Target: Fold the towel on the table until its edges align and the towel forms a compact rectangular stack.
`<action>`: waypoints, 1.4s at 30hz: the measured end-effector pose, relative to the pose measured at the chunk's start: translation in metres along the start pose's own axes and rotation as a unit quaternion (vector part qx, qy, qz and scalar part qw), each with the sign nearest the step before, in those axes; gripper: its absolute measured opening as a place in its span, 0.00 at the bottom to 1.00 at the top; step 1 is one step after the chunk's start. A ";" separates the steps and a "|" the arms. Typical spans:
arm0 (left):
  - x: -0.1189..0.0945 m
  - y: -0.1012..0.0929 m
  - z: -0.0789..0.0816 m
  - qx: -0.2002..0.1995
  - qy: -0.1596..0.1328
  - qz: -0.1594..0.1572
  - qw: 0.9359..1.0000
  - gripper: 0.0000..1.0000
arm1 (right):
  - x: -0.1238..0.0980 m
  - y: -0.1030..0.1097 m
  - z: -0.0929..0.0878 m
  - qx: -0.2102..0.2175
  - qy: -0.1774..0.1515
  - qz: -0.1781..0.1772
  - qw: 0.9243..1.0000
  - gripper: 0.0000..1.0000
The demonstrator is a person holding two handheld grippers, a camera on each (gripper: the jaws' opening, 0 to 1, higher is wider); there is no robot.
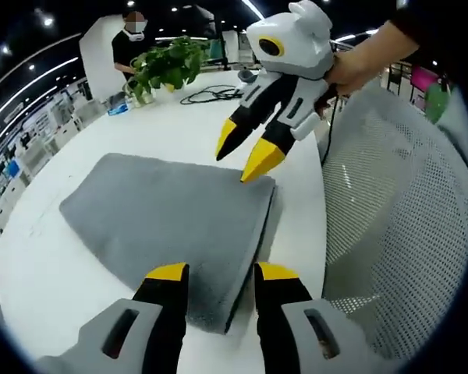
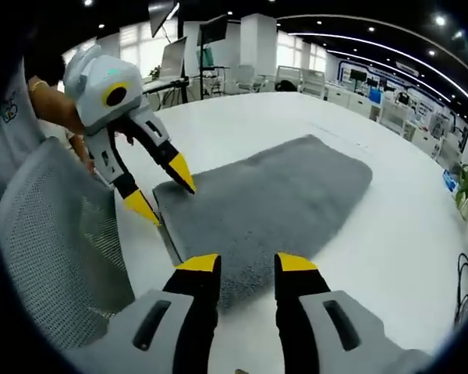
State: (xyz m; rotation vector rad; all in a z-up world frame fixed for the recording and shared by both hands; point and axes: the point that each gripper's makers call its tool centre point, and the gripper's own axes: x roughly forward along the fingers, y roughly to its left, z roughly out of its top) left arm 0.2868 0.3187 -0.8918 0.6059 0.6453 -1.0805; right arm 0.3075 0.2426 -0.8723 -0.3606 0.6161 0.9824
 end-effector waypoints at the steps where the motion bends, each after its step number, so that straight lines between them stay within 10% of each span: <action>1: 0.001 -0.001 -0.001 0.002 0.002 -0.001 1.000 0.35 | 0.000 0.002 0.000 -0.003 0.001 0.003 1.000 0.26; 18: 0.010 0.000 -0.015 0.083 0.037 0.004 0.996 0.24 | 0.012 0.033 -0.043 -0.162 0.087 0.055 0.981 0.28; 42: 0.013 0.008 -0.014 0.050 0.020 0.022 0.998 0.08 | 0.015 0.015 -0.038 -0.084 0.059 0.005 0.995 0.06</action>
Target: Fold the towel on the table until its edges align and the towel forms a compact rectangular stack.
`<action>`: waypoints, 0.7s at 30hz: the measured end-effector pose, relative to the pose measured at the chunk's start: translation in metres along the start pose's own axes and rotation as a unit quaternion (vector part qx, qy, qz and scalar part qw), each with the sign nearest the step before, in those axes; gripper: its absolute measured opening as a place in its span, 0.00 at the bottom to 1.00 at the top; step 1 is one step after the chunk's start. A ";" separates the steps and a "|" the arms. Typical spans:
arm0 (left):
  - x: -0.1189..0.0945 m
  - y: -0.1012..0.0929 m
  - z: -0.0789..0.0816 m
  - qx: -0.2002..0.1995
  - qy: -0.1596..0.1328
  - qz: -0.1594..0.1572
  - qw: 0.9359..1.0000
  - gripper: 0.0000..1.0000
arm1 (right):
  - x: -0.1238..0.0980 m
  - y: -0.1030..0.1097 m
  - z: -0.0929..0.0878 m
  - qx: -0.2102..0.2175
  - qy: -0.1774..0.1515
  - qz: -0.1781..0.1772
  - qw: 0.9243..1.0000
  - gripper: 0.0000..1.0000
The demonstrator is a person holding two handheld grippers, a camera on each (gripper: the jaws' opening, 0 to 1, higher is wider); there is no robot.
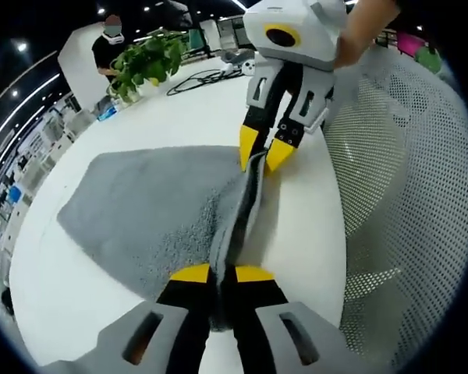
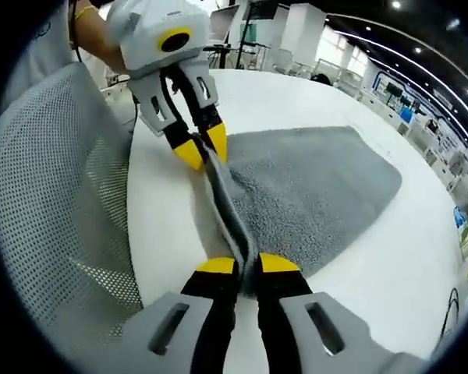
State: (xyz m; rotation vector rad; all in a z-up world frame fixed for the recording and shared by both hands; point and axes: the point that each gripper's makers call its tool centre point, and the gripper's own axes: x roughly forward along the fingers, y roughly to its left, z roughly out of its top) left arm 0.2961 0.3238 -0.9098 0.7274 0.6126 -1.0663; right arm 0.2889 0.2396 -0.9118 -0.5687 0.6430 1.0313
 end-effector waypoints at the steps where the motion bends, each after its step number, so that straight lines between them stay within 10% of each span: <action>1: 0.000 0.000 0.000 0.001 0.000 0.001 1.000 0.08 | 0.000 0.000 0.000 0.003 -0.002 0.000 1.000 0.05; 21: -0.016 -0.017 0.004 -0.033 0.000 -0.016 0.999 0.08 | -0.023 0.013 0.012 0.079 -0.019 -0.014 0.997 0.05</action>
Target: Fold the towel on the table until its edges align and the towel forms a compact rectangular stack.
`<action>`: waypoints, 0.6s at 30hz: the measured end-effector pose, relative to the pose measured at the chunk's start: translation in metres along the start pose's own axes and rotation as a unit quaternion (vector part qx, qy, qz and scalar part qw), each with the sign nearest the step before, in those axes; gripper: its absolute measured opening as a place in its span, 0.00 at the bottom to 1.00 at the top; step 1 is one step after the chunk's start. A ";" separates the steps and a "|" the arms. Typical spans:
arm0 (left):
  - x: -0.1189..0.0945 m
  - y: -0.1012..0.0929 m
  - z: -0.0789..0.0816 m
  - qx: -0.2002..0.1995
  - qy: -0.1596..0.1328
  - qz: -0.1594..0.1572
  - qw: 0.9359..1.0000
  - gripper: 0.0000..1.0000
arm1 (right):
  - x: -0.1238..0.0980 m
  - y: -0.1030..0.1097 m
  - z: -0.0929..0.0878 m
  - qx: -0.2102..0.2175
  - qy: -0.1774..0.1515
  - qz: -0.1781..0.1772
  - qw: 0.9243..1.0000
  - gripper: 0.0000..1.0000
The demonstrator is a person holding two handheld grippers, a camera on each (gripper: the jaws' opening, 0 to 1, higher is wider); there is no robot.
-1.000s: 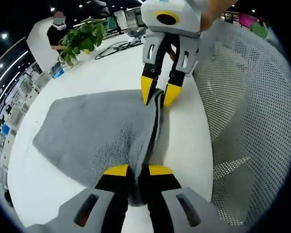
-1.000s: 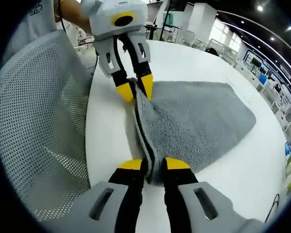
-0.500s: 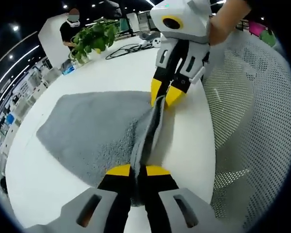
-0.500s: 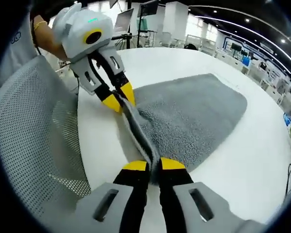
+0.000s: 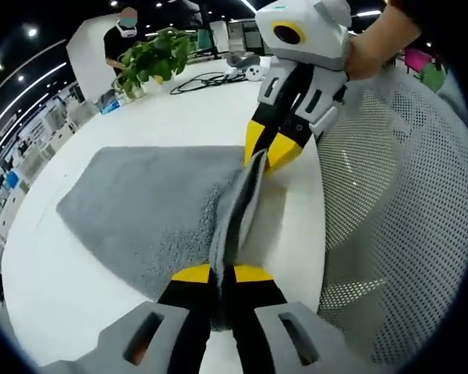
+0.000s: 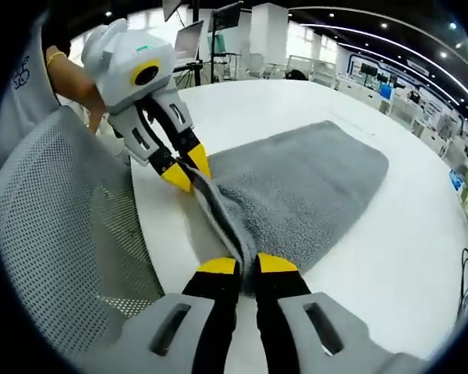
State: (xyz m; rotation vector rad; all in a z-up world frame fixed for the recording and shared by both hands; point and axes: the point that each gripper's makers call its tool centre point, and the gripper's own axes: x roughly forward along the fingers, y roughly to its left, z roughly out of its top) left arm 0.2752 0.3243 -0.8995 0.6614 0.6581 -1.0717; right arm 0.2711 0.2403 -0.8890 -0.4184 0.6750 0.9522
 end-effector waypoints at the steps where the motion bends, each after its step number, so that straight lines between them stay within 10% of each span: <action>1: -0.003 -0.001 0.002 -0.001 0.002 -0.002 1.000 0.08 | -0.002 0.002 0.002 0.001 -0.001 0.000 1.000 0.05; 18: -0.056 -0.004 0.034 -0.049 -0.041 -0.002 0.998 0.07 | -0.045 0.012 0.043 -0.004 -0.041 -0.003 0.999 0.04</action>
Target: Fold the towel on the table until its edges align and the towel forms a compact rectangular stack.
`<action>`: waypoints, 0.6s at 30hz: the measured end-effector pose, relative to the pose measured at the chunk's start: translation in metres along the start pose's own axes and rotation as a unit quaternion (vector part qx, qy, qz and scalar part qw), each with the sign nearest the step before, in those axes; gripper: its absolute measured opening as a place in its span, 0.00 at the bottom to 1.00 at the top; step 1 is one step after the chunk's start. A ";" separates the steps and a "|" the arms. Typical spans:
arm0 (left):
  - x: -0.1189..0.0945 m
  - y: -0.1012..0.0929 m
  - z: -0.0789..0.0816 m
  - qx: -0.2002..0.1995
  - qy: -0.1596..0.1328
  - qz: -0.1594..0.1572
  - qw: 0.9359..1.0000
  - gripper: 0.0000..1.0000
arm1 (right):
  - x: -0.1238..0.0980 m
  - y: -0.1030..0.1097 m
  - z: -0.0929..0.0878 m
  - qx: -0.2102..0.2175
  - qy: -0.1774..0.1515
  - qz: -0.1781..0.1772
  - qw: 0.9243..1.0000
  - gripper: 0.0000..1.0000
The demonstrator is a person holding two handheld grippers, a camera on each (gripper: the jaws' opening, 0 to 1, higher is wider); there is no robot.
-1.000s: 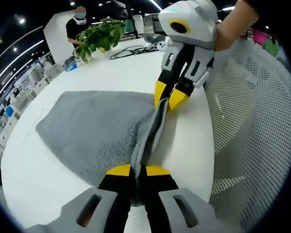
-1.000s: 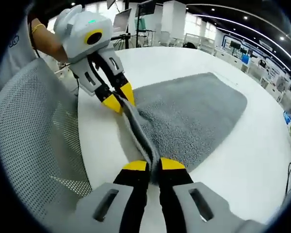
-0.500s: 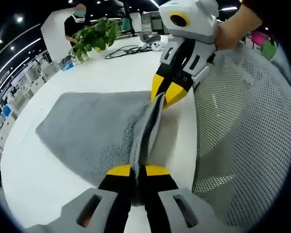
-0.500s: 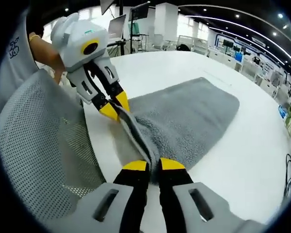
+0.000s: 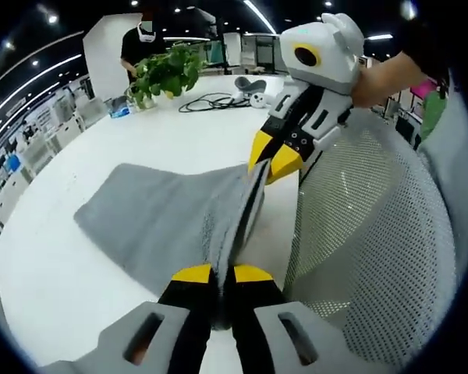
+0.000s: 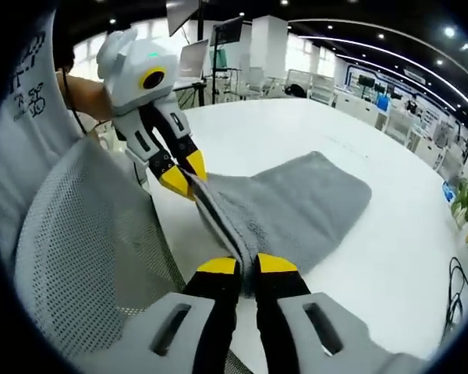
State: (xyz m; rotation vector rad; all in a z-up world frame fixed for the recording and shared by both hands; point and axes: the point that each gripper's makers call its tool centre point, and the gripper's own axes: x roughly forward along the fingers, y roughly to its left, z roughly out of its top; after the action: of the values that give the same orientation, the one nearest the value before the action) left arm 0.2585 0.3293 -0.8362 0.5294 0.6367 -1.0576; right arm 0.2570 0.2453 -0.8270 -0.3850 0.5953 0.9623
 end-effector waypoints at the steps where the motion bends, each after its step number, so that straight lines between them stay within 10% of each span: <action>1: -0.002 0.000 0.001 0.003 0.000 -0.002 1.000 0.07 | -0.003 0.000 0.005 0.006 -0.007 0.001 1.000 0.04; 18: -0.037 -0.005 0.027 0.002 -0.027 0.003 1.000 0.07 | -0.034 0.009 0.042 0.053 -0.049 0.028 0.997 0.04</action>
State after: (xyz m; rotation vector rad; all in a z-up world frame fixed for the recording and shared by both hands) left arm 0.2469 0.3324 -0.7919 0.5043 0.5862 -1.0635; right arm 0.2469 0.2517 -0.7738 -0.2265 0.5675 0.9932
